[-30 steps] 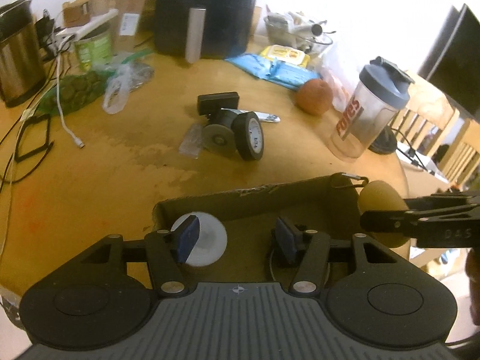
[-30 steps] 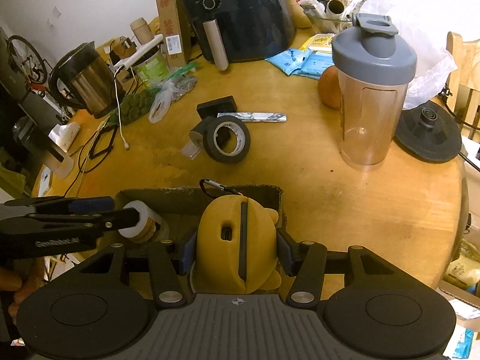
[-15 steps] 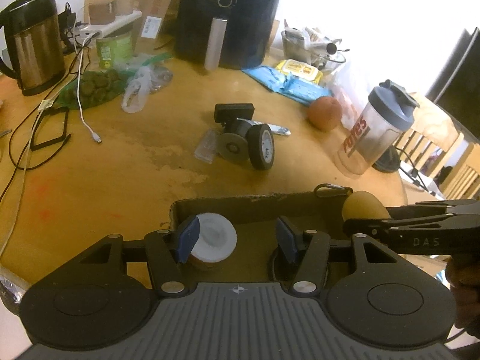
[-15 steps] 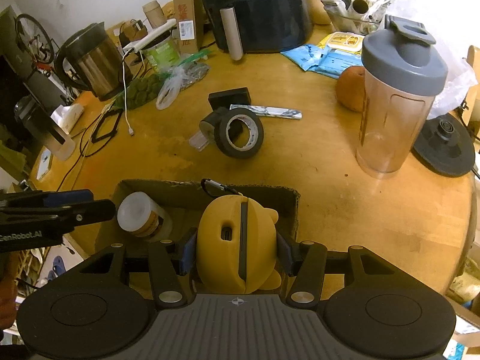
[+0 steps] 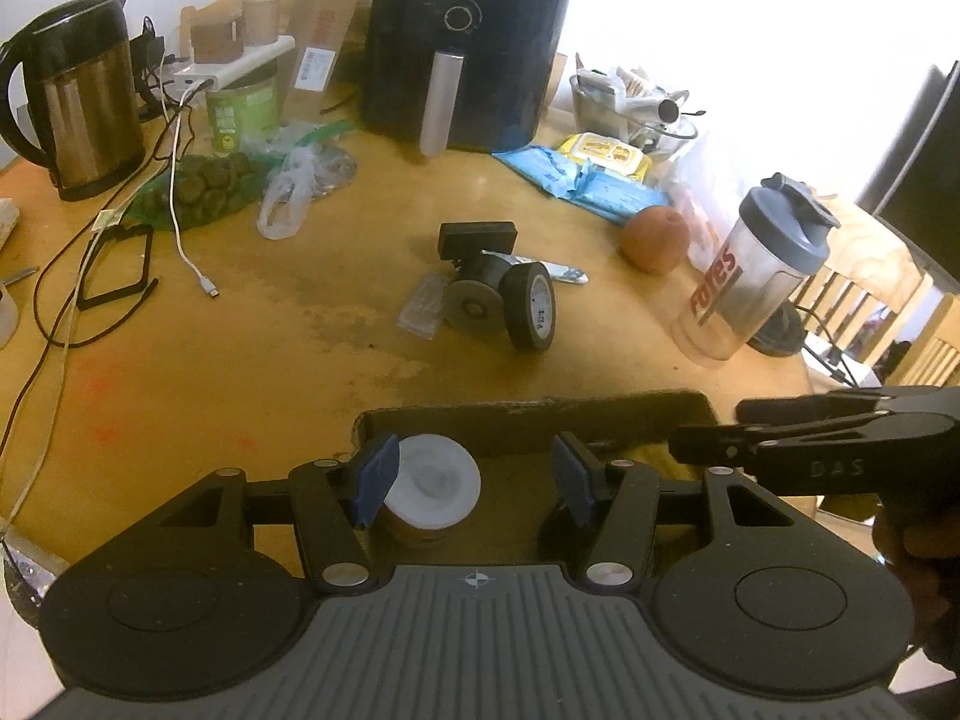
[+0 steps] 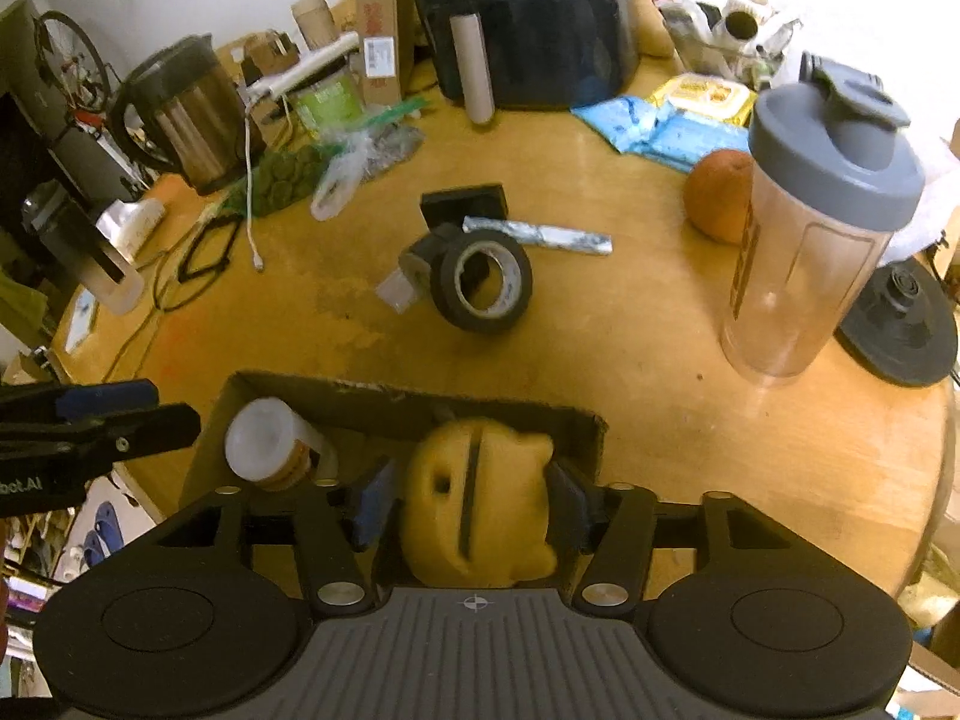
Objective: Organize rigid objects
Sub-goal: 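Lower the yellow dog-face pouch into the box and open the right gripper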
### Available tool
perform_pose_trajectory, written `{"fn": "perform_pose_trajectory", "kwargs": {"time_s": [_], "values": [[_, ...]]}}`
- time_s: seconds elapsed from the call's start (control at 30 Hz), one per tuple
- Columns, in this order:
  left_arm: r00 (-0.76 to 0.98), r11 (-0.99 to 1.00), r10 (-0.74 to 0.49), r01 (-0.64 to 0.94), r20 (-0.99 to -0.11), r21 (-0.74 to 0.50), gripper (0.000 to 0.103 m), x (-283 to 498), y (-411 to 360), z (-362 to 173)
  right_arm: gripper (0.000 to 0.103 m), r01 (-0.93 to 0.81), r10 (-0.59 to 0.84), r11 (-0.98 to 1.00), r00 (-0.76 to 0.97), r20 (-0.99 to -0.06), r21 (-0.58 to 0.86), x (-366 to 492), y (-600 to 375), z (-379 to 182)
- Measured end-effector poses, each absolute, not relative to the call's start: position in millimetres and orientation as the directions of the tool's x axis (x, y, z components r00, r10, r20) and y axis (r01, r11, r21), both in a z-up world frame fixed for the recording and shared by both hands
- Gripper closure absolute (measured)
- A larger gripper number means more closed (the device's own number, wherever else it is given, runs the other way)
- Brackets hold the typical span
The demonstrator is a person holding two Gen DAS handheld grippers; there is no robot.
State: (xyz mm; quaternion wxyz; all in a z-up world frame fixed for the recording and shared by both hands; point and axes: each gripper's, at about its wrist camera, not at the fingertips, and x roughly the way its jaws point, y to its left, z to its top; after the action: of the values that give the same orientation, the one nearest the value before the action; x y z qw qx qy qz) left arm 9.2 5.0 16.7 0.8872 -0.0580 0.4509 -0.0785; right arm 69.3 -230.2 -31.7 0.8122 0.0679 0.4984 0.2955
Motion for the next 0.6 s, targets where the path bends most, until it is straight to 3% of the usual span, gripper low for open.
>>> {"fn": "perform_pose_trajectory", "kwargs": {"time_s": [0.1,0.2,0.6], "values": [[0.573,0.983,-0.183,0.084,-0.799,-0.165,0.048,8,3,15,0.01,-0.414,0.553,0.816,0.356,-0.753,0.403,67,-233,-28],[0.566,0.984,-0.177,0.084,-0.805,-0.157,0.048,6,1,14,0.0,-0.405,0.549,0.82,0.353,-0.757,0.406,66,-234,-29],[0.554,0.987,-0.158,0.083,-0.817,-0.135,0.048,-3,-4,15,0.0,-0.378,0.529,0.833,0.334,-0.78,0.404,60,-239,-36]]}}
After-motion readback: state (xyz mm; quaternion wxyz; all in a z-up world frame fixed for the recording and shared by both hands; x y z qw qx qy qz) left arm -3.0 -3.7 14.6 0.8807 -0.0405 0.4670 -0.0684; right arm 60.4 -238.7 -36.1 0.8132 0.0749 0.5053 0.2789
